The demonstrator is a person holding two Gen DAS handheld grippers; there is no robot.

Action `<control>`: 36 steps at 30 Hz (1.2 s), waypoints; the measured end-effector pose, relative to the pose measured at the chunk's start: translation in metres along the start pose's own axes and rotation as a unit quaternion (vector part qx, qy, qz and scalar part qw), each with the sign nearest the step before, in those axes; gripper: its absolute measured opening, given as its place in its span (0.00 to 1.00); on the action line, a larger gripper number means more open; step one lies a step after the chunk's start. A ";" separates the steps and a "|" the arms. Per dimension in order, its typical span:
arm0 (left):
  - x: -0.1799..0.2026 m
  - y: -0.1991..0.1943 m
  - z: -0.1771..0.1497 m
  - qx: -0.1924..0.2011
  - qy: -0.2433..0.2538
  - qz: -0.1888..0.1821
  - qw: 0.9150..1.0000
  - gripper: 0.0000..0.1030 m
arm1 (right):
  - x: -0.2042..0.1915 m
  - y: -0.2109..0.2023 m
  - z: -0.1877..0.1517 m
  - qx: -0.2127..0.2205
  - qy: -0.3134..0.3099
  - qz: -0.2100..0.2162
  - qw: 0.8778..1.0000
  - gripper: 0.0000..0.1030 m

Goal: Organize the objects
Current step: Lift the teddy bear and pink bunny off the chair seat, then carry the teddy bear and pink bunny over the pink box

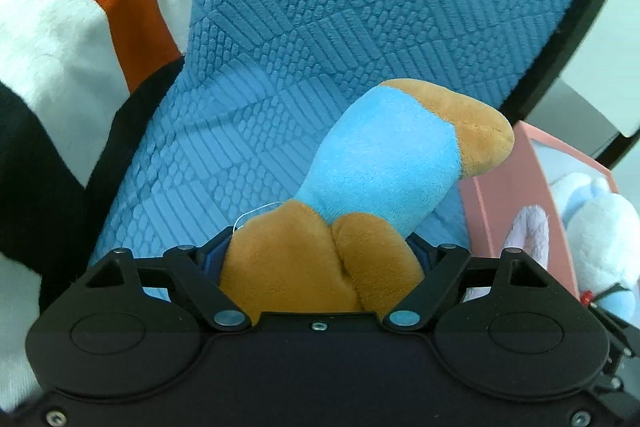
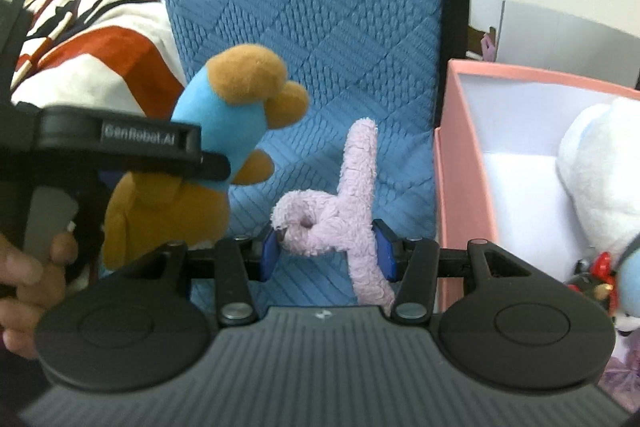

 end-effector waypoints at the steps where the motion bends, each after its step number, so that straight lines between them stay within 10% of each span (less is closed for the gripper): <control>1: 0.002 -0.004 -0.003 -0.001 -0.002 -0.006 1.000 0.79 | 0.001 -0.004 0.000 0.000 0.005 0.000 1.000 0.50; 16: 0.048 -0.062 -0.036 -0.036 -0.029 -0.054 0.997 0.79 | 0.031 -0.079 -0.001 0.006 0.049 -0.006 0.999 0.50; 36: 0.197 -0.128 0.005 -0.022 -0.002 -0.114 0.993 0.80 | 0.145 -0.193 0.044 0.088 0.106 -0.063 0.988 0.50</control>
Point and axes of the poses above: each gripper's, at about its wrist camera, not at the fingertips, and y roughly the way its jaws point, x to its right, z to its top, the point moved 4 cm from there along y, roughly the way its jaws point, and after that the axes turned 1 degree about -y, right-handed, at the moved point
